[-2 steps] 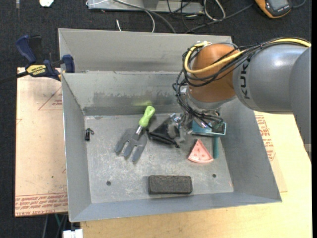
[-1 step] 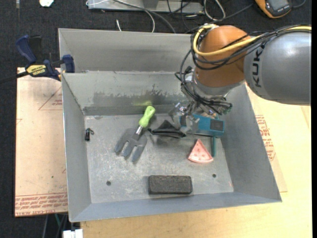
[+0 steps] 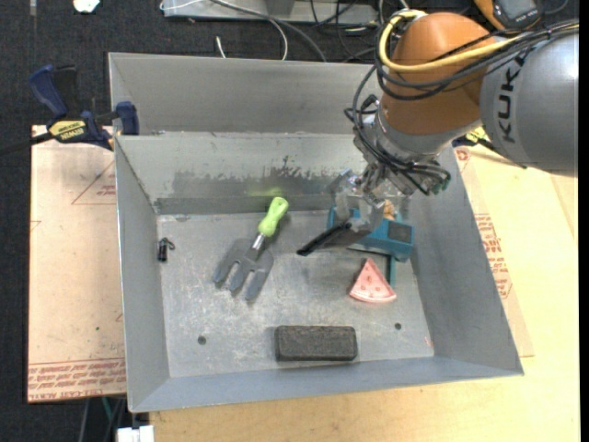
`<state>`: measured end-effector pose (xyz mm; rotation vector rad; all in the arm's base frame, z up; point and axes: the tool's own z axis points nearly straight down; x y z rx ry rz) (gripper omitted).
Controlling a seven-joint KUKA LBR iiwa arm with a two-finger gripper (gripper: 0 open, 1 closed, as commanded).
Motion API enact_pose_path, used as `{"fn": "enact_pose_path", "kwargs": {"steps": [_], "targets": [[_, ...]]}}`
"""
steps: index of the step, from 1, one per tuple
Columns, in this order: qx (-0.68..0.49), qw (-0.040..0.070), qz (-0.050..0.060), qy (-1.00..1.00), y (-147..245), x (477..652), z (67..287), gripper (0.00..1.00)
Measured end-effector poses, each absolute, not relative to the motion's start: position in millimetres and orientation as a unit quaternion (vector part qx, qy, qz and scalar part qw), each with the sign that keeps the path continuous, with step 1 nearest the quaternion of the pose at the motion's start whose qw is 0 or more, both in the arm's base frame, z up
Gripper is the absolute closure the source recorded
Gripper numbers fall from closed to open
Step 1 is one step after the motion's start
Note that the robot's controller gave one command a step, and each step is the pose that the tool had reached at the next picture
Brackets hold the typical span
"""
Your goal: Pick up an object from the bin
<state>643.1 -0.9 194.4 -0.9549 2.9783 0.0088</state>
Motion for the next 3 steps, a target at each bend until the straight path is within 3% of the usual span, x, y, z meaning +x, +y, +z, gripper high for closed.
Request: {"fn": "enact_pose_path", "kwargs": {"steps": [1,2,3], "targets": [[-0.376,0.01,0.002,0.926,-1,640.4,126,1.0],[-0.361,0.011,0.002,0.932,-4,641.0,171,1.0],[-0.355,0.008,0.005,0.935,-12,639.8,188,1.0]]}}
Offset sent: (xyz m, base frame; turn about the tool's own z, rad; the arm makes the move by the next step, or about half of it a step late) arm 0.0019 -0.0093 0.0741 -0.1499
